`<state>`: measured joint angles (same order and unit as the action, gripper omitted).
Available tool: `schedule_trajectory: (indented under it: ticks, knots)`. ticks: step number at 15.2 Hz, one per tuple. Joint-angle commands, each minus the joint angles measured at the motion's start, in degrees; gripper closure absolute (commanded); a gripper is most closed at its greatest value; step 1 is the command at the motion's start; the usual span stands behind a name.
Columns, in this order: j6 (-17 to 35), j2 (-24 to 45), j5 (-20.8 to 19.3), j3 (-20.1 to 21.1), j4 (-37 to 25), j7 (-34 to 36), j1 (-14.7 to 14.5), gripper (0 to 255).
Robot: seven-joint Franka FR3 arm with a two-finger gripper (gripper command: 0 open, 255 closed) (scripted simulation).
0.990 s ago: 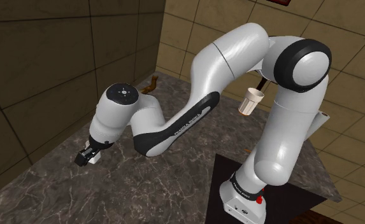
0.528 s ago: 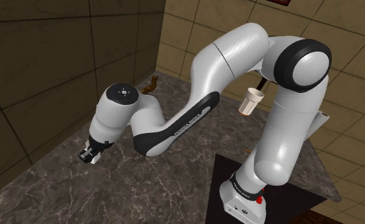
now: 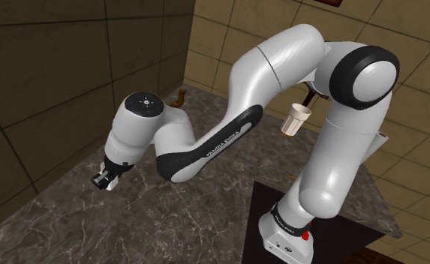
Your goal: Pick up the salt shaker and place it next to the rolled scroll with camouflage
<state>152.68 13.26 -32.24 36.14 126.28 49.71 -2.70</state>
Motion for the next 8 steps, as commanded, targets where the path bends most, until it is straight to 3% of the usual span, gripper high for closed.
schedule_trajectory:
  ticks: [1, 8]
  knots:
    - [-1.03, -1.29, 2.28, 1.03, -0.17, -1.84, 0.82, 255]
    - [-4.68, -5.53, 9.36, 3.62, -1.14, -7.36, 2.81, 255]
